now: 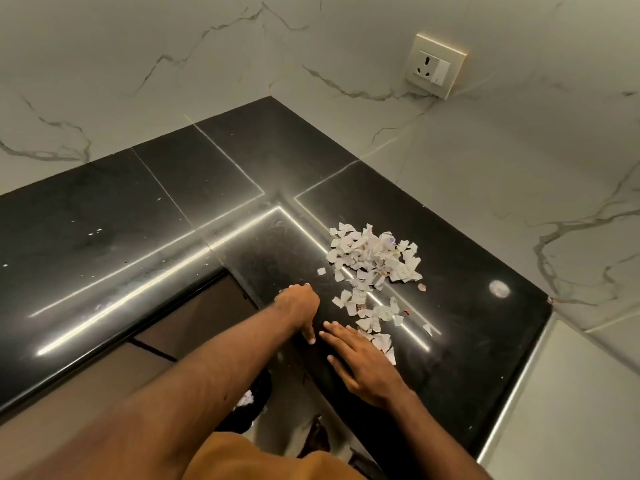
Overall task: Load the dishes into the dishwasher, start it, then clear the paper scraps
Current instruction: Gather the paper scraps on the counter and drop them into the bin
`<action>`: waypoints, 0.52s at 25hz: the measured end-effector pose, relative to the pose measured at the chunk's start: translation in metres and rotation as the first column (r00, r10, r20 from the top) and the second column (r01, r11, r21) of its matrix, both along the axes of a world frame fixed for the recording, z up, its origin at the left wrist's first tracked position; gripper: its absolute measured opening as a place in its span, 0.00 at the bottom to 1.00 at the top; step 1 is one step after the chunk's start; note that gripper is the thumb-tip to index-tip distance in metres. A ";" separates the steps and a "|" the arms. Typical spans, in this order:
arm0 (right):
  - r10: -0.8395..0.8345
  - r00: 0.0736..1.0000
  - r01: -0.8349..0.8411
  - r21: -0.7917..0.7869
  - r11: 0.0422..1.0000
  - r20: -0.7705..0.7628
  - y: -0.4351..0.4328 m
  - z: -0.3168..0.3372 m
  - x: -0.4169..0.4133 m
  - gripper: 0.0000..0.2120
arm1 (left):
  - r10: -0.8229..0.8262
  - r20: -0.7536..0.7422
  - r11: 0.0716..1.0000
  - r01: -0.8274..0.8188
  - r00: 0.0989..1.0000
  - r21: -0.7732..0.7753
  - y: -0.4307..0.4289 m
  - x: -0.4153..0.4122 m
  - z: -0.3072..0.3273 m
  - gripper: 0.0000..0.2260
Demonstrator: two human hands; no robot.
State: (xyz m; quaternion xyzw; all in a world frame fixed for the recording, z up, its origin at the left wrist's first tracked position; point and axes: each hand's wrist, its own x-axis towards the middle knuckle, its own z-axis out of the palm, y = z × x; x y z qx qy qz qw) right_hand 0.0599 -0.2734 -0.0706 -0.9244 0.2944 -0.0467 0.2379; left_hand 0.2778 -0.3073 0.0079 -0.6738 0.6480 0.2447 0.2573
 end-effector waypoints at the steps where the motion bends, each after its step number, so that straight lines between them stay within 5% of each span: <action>1: -0.019 1.000 0.019 0.002 1.000 -0.002 -0.007 -0.002 -0.002 0.26 | -0.043 0.020 0.999 0.043 0.999 0.019 -0.006 -0.005 0.002 0.47; 5: -0.153 0.985 0.147 0.080 0.986 0.081 -0.034 0.008 0.000 0.25 | -0.148 0.081 0.988 0.144 0.986 0.058 -0.020 -0.015 0.005 0.41; 8: -0.234 0.945 0.248 -0.034 0.968 0.227 -0.032 0.021 -0.002 0.22 | -0.168 0.083 0.983 0.162 0.982 0.082 -0.028 -0.018 0.007 0.41; 10: -0.484 0.831 0.501 0.010 0.866 0.276 -0.029 0.024 -0.013 0.24 | -0.170 0.075 0.981 0.162 0.982 0.110 -0.033 -0.019 0.009 0.41; 13: -0.812 0.559 0.814 0.075 0.576 0.166 -0.039 0.010 -0.042 0.33 | -0.180 0.062 0.976 0.171 0.982 0.137 -0.038 -0.022 0.010 0.40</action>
